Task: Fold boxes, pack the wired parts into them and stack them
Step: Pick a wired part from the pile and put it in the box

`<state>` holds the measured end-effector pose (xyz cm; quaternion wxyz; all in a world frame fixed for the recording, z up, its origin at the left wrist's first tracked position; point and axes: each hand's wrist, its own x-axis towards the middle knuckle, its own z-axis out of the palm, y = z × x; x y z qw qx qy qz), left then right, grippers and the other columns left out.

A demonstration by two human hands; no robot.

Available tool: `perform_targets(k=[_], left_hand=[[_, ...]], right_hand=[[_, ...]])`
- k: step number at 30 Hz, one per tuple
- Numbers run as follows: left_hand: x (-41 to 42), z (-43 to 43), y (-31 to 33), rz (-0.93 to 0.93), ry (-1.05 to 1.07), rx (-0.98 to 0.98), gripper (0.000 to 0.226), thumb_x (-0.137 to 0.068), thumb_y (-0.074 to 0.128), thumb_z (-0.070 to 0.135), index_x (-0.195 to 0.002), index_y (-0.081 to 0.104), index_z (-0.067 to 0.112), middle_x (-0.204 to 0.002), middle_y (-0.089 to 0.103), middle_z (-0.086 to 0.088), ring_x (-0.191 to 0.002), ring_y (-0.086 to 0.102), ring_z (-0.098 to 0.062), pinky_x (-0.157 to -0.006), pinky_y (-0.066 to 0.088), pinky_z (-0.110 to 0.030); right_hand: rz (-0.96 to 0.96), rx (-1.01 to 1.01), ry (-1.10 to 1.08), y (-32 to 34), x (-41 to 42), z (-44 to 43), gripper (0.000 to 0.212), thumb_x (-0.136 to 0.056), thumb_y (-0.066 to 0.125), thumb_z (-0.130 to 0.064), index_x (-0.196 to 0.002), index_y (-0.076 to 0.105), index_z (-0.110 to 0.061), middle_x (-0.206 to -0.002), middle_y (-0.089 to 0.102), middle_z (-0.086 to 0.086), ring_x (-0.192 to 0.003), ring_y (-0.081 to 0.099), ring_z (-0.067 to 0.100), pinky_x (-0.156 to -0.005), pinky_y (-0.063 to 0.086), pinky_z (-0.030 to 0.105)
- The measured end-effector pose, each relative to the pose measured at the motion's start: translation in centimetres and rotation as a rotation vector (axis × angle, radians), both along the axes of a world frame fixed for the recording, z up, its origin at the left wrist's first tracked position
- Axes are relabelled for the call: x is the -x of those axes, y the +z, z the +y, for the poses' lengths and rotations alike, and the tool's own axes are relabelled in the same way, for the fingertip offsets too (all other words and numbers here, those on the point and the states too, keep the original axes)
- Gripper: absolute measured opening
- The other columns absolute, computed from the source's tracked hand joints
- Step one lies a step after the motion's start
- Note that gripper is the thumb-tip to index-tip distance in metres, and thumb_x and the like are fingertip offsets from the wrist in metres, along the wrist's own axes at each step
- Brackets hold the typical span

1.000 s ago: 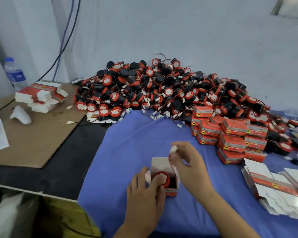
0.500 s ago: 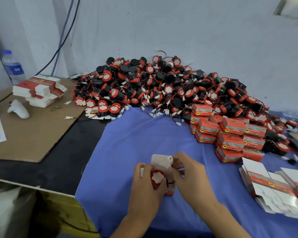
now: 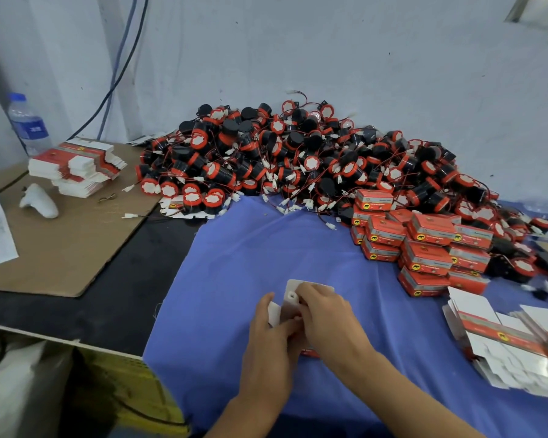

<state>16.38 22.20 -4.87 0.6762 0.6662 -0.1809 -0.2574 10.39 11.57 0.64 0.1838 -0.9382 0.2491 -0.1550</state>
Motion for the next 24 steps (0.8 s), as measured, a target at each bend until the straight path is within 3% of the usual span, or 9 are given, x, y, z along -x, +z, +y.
perform_targets(k=[2, 5, 8, 12, 14, 17, 19, 22, 24], left_hand=[[0.2, -0.1, -0.3, 0.045, -0.043, 0.095, 0.058, -0.079, 0.067, 0.038, -0.128, 0.045, 0.059, -0.121, 0.069, -0.001, -0.109, 0.069, -0.025, -0.096, 0.054, -0.051], [0.3, 0.3, -1.1, -0.130, -0.102, 0.078, 0.059, -0.088, 0.065, 0.016, -0.134, 0.049, 0.048, -0.124, 0.069, -0.003, -0.106, 0.069, -0.015, -0.085, 0.056, -0.027], [0.6, 1.0, -2.0, -0.572, -0.086, -0.085, 0.051, -0.095, 0.060, 0.035, -0.145, 0.053, 0.028, -0.153, 0.026, 0.024, -0.134, 0.039, 0.002, -0.104, 0.030, -0.003], [0.6, 1.1, -1.9, -0.691, -0.097, -0.108, 0.030, -0.097, 0.065, 0.022, -0.123, 0.070, 0.036, -0.164, 0.008, 0.023, -0.135, 0.047, -0.007, -0.100, 0.049, -0.025], [0.5, 1.1, -2.1, -0.772, -0.065, -0.123, 0.028, -0.095, 0.068, 0.021, -0.120, 0.072, 0.034, -0.167, 0.012, 0.013, -0.138, 0.041, -0.011, -0.097, 0.052, -0.031], [0.2, 1.2, -2.0, -0.958, 0.023, -0.174, 0.025, -0.089, 0.076, 0.022, -0.113, 0.076, 0.028, -0.159, 0.037, 0.000, -0.128, 0.039, -0.018, -0.090, 0.053, -0.034], [0.0, 1.1, -1.2, -1.044, 0.053, -0.195, 0.020, -0.087, 0.079, 0.026, -0.107, 0.077, 0.027, -0.146, 0.053, 0.004, -0.121, 0.043, -0.021, -0.093, 0.049, -0.034], [-0.3, 1.1, 0.1, -1.175, 0.041, -0.249, 0.011, -0.083, 0.077, 0.034, -0.087, 0.072, 0.026, -0.111, 0.067, 0.015, -0.112, 0.051, -0.022, -0.088, 0.043, -0.032], [-0.2, 1.3, 0.8, -1.205, -0.006, -0.321, 0.014, -0.083, 0.074, 0.033, -0.083, 0.065, 0.023, -0.096, 0.067, 0.013, -0.111, 0.056, -0.023, -0.084, 0.047, -0.034]], right_hand=[[0.044, 0.019, -0.005, -0.6, 0.0, 0.3, 0.020, -0.095, 0.042, -0.022, -0.076, 0.038, -0.024, -0.082, 0.053, -0.008, -0.067, 0.053, 0.010, -0.048, 0.039, 0.021], [0.148, 0.174, 0.024, -0.9, -0.1, 0.9, 0.012, -0.094, 0.046, -0.021, -0.087, 0.039, -0.027, -0.093, 0.059, -0.008, -0.070, 0.057, 0.017, -0.057, 0.049, 0.032], [0.217, 0.191, 0.080, -0.7, 0.0, 0.5, 0.010, -0.095, 0.048, -0.021, -0.095, 0.041, -0.029, -0.102, 0.064, -0.007, -0.071, 0.051, 0.018, -0.059, 0.038, 0.031], [0.292, 0.142, 0.252, -0.2, 0.4, -0.7, 0.018, -0.095, 0.050, -0.021, -0.111, 0.052, -0.028, -0.112, 0.061, -0.006, -0.090, 0.053, 0.016, -0.072, 0.047, 0.033], [0.321, 0.096, 0.326, 0.2, 0.4, -1.0, 0.021, -0.093, 0.053, -0.018, -0.112, 0.051, -0.025, -0.112, 0.058, -0.005, -0.096, 0.054, 0.017, -0.079, 0.051, 0.036], [0.283, 0.035, 0.365, 0.5, 0.4, -1.4, 0.029, -0.089, 0.056, -0.013, -0.109, 0.039, -0.024, -0.096, 0.054, -0.013, -0.079, 0.052, 0.012, -0.065, 0.046, 0.028], [0.278, -0.021, 0.374, 0.6, 0.6, -1.7, 0.032, -0.089, 0.059, -0.015, -0.110, 0.036, -0.023, -0.094, 0.054, -0.013, -0.076, 0.054, 0.012, -0.061, 0.044, 0.026], [0.288, -0.073, 0.391, 0.6, 0.8, -2.4, 0.036, -0.089, 0.065, -0.023, -0.119, 0.046, -0.021, -0.115, 0.060, -0.005, -0.095, 0.059, 0.016, -0.080, 0.053, 0.035], [0.180, -0.110, 0.402, 0.2, 1.1, -2.6, 0.033, -0.089, 0.065, -0.020, -0.119, 0.051, -0.022, -0.111, 0.059, -0.012, -0.094, 0.059, 0.007, -0.079, 0.052, 0.026]])
